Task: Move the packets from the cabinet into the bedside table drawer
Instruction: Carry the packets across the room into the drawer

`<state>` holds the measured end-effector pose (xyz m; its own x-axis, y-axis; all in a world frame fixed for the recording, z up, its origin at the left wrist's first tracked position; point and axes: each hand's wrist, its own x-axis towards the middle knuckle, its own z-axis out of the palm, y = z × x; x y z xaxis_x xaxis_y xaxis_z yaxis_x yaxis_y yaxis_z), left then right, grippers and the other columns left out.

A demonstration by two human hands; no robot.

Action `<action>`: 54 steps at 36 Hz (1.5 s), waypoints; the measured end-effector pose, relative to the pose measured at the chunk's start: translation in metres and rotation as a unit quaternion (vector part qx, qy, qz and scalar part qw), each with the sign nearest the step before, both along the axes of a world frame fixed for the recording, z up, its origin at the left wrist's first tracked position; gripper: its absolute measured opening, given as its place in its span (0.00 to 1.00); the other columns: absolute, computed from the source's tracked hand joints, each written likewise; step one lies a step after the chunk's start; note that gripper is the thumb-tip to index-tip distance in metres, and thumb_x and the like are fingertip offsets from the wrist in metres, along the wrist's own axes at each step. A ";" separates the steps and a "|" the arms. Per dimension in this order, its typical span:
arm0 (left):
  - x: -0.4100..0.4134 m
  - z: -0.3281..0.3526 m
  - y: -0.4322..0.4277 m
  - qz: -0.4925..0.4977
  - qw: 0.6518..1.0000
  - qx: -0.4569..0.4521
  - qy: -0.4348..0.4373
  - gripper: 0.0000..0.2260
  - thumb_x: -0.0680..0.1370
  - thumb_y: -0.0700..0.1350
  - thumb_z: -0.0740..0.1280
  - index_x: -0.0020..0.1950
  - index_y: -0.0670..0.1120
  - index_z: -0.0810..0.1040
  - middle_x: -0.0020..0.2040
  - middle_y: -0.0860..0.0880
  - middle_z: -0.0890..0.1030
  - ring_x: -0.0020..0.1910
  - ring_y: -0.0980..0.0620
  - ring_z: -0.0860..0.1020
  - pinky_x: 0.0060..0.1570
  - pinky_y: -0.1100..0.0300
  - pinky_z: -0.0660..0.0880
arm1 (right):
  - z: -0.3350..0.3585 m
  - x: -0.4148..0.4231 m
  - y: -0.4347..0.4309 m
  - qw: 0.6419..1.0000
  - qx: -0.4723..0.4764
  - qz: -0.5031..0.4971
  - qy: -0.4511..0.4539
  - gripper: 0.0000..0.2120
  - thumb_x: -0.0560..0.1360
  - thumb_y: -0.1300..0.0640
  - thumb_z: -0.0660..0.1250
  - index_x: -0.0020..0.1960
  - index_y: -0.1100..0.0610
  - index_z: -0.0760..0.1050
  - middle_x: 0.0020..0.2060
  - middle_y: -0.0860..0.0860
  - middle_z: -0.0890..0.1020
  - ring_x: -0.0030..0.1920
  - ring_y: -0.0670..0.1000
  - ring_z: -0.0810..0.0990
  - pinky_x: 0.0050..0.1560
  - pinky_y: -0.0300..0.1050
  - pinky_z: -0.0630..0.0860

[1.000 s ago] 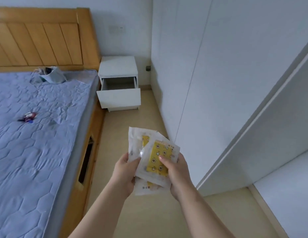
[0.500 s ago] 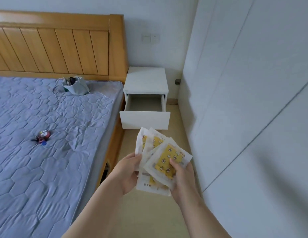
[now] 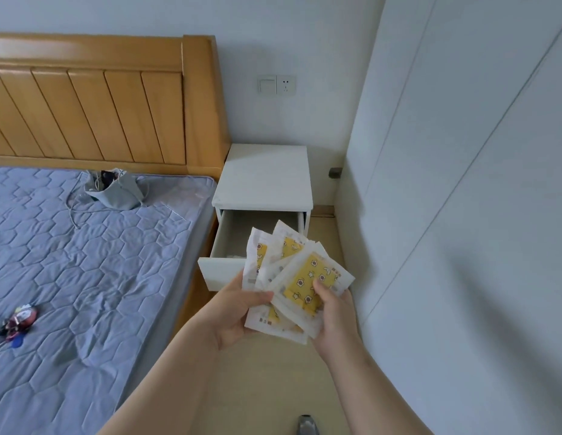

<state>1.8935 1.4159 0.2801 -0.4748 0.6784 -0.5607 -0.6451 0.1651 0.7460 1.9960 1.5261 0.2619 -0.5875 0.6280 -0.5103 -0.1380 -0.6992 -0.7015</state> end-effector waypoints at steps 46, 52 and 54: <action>-0.390 -0.280 0.229 0.098 0.965 -0.185 -0.160 0.16 0.77 0.37 0.64 0.64 0.49 0.75 0.55 0.43 0.83 0.50 0.39 0.82 0.45 0.38 0.79 | -0.279 -0.389 0.253 0.933 -0.043 0.263 -0.243 0.14 0.75 0.64 0.67 0.59 0.57 0.72 0.52 0.53 0.83 0.50 0.52 0.83 0.48 0.49 0.80; -0.387 -0.320 0.238 0.063 0.970 -0.204 -0.114 0.17 0.73 0.32 0.67 0.59 0.47 0.77 0.51 0.44 0.84 0.47 0.43 0.83 0.42 0.44 0.81 | -0.322 -0.393 0.264 0.923 -0.038 0.296 -0.244 0.11 0.75 0.64 0.67 0.54 0.53 0.72 0.47 0.48 0.82 0.45 0.45 0.81 0.32 0.33 0.72; -0.387 -0.331 0.239 0.072 0.967 -0.213 -0.120 0.17 0.73 0.32 0.68 0.59 0.46 0.76 0.51 0.44 0.84 0.47 0.43 0.83 0.40 0.45 0.81 | -0.334 -0.392 0.264 0.923 -0.040 0.284 -0.258 0.11 0.75 0.64 0.67 0.54 0.54 0.72 0.48 0.49 0.82 0.46 0.46 0.81 0.35 0.35 0.74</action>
<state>1.5065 1.6546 -0.0507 -0.3691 0.2983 -0.8802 -0.8303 0.3196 0.4565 1.6042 1.7899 -0.0723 -0.4763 0.2411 -0.8456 0.6040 -0.6091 -0.5139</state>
